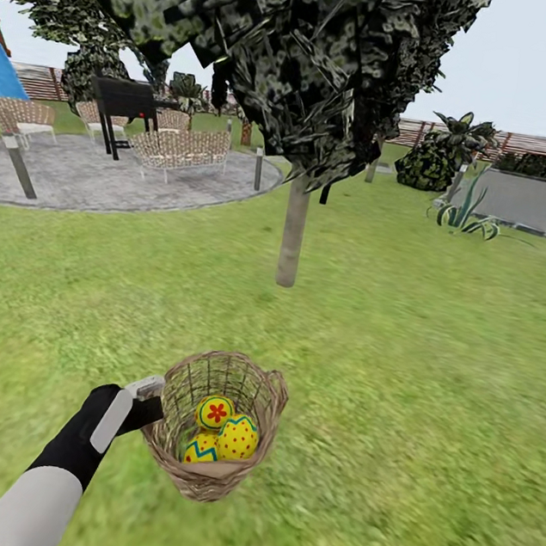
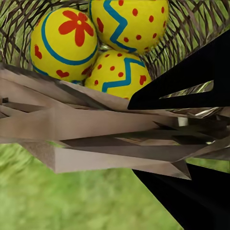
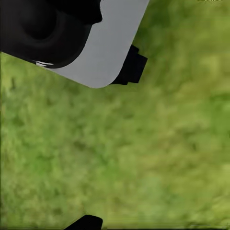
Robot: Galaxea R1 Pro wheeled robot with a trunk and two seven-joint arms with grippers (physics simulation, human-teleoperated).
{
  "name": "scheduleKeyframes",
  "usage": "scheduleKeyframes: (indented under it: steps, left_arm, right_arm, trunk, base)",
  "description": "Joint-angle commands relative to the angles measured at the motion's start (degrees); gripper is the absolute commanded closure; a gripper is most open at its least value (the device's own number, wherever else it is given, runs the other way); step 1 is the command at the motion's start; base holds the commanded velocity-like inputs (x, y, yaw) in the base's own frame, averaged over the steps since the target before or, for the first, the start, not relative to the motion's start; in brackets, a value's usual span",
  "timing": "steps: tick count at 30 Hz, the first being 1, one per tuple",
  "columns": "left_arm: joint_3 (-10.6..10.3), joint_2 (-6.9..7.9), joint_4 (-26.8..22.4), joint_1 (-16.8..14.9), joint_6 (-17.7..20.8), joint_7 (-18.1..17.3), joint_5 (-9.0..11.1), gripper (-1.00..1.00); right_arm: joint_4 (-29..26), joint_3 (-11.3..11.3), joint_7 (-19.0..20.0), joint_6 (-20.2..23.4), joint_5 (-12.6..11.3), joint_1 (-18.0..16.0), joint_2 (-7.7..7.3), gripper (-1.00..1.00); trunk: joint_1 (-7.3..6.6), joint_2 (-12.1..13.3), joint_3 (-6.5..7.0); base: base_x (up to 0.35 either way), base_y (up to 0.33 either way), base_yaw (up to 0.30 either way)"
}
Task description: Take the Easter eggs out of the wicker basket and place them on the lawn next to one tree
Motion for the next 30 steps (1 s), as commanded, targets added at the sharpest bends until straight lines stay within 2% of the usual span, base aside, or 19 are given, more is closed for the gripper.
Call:
scheduleKeyframes:
  steps: [1,5,12,13,15,25,30]
  left_arm:
    - [0.2,-0.05,-0.1,0.0,0.0,0.4,0.9,1.0]
    - [0.0,-0.07,-0.9,0.3,0.0,0.4,0.0,1.0]
    - [0.0,-0.03,-2.7,0.4,0.0,0.4,-0.8,1.0]
    - [0.0,0.38,-2.7,0.4,0.0,0.4,1.0,1.0]
    - [0.0,1.66,-2.7,0.4,0.0,0.4,1.1,1.0]
    - [0.0,1.81,-2.7,0.4,0.0,0.3,1.1,1.0]
    - [0.0,1.81,-2.7,0.4,0.0,0.3,1.1,1.0]
  right_arm:
    - [-0.1,0.4,0.1,0.0,0.4,0.3,0.16,-1.0]
    - [0.7,1.5,-0.9,-0.7,0.5,1.6,0.81,-1.0]
    - [2.1,1.6,-2.0,-2.9,0.5,2.6,0.87,-1.0]
    - [2.0,1.5,-2.1,-3.3,0.5,2.6,0.81,-1.0]
    - [2.2,1.4,-2.1,-3.3,0.1,2.6,0.27,-1.0]
    - [2.2,1.4,-2.1,-3.4,0.3,2.6,0.69,-1.0]
    - [2.1,1.4,-2.1,-3.4,0.2,2.6,0.41,-1.0]
  trunk:
    - [0.03,0.0,-0.04]
    - [0.03,0.0,-0.04]
    - [0.03,0.0,-0.04]
    - [0.03,0.0,-0.04]
    - [0.03,0.0,-0.04]
    - [0.03,0.0,-0.04]
    - [0.03,0.0,-0.04]
  base:
    - [0.0,0.0,0.0]
    - [0.111,0.0,0.0]
    - [0.32,0.0,0.0]
    - [0.326,0.0,0.0]
    - [0.326,0.0,0.0]
    - [0.326,0.0,0.0]
    - [0.326,0.0,0.0]
